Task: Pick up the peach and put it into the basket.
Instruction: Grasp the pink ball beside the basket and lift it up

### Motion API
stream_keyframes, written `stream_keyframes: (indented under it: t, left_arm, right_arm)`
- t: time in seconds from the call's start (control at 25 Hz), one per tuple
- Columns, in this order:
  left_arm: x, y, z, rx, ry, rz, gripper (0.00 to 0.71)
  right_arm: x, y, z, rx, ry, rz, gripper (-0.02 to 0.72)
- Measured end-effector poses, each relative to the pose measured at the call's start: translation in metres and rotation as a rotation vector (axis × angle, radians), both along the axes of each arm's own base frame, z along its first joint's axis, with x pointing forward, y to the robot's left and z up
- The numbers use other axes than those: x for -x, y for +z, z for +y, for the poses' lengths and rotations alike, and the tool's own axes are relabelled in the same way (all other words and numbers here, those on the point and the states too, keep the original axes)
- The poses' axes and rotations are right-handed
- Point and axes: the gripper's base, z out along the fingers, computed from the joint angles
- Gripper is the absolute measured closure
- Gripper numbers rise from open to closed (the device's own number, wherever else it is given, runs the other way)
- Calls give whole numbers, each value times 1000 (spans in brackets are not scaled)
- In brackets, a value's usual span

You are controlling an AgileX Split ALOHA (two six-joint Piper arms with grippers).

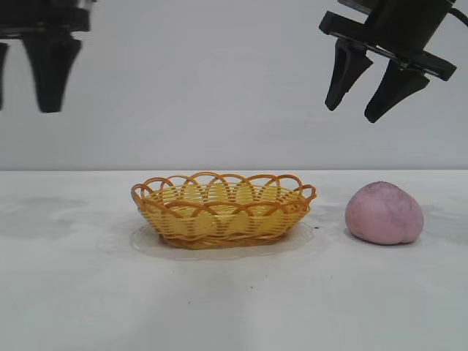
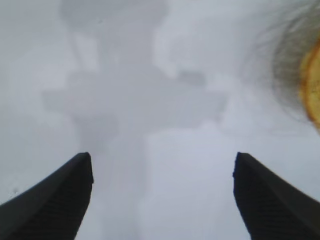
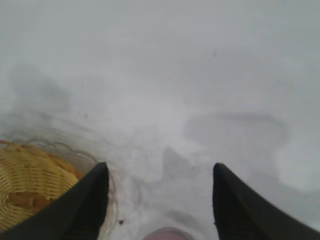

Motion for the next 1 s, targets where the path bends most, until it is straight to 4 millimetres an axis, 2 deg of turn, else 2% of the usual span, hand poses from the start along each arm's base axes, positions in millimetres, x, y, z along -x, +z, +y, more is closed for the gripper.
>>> stream_keyframes:
  t: [0.2,0.32,0.44,0.72,1.0]
  left_arm:
    - [-2,4,58,-47,139,-4,195]
    - [12,11,73,-60,173,-6,195]
    - [34,19,76,-69,177,-11,195]
    - [103,48,68,8,196,-133,195]
    - [198,76,65,31,197,-318,195]
  right_arm:
    - [-1,0,-4,0,-10,0,288]
    - [-1,0,-4,0,-10,0,288]
    - [-1,0,-4,0,-9,2,288]
    - [-1,0,-4,10,14,-8,288]
    - [-1,0,-4,11,16,-7,288]
